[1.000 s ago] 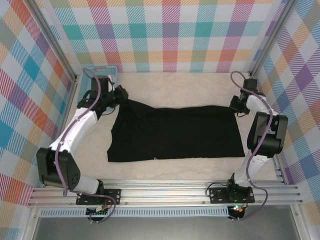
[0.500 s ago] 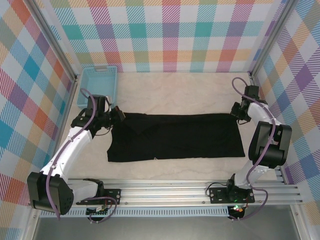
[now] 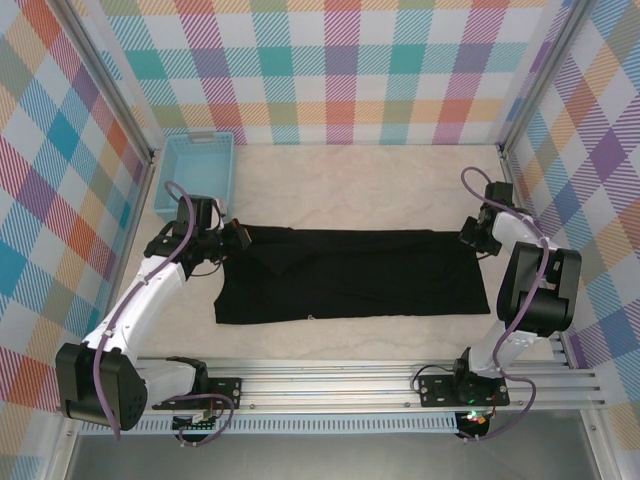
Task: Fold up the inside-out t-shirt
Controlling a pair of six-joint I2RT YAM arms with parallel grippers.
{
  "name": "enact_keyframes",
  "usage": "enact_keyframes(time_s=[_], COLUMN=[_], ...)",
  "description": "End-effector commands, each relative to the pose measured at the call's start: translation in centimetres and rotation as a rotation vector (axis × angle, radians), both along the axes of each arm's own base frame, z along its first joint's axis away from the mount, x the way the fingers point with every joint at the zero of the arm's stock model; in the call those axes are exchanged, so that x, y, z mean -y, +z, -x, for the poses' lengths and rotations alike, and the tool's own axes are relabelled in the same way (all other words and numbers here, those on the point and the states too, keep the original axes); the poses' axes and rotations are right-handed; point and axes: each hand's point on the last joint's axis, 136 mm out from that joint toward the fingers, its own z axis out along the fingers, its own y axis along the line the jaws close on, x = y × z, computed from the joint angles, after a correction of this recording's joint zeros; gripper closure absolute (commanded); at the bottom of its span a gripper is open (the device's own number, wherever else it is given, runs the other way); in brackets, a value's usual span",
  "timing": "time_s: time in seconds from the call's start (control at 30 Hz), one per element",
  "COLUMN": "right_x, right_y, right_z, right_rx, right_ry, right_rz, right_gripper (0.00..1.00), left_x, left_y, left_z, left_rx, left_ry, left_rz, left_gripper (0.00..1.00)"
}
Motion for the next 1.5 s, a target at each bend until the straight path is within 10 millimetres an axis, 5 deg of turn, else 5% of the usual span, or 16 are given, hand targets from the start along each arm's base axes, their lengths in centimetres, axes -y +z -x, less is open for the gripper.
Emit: enact_keyframes(time_s=[0.0, 0.2, 0.33, 0.53, 0.7, 0.87, 1.1, 1.27, 1.47], right_x=[0.5, 1.0, 1.4, -4.5, -7.7, -6.9, -5.4, -5.0, -6.1], right_y=[-0.1, -1.1, 1.5, 5.0, 2.2, -1.4, -3.2, -3.6, -0.9], right_z=[1.1, 2.6, 2.5, 0.2, -0.8, 0.4, 3.3, 4.3, 2.1], right_rx=[-0.021, -0.055, 0.048, 0.222, 0.13, -0.049, -0.158, -0.184, -0.067], right_ry=[-0.038, -0.097, -0.142, 0.039, 0.12, 0.083, -0.012, -0.033, 0.024], right_rz=[0.007, 0.035, 0.063, 0.038, -0.018, -0.003, -0.041, -0.053, -0.101], right_gripper=[0.89, 0.8, 0.69, 0.56, 0.53, 0.59, 0.63, 0.63, 0.57], left_x=[0.1, 0.2, 0.4, 0.7, 0.8, 0.8, 1.2, 1.1, 1.8], left_y=[-1.1, -3.3, -4.5, -5.3, -5.0, -4.0, -2.8, -2.3, -1.8], left_z=[1.3, 2.4, 3.4, 3.7, 3.3, 3.4, 4.0, 4.4, 4.9], left_rx=[-0.035, -0.102, -0.145, -0.171, -0.165, -0.157, -0.176, -0.194, -0.217], left_ry=[-0.03, -0.043, -0.059, -0.08, -0.085, -0.09, -0.11, -0.112, -0.11], left_rz=[-0.017, -0.014, -0.002, 0.002, 0.003, 0.003, 0.034, 0.048, 0.115], left_gripper=[1.0, 1.0, 1.0, 1.0, 1.0, 1.0, 1.0, 1.0, 1.0])
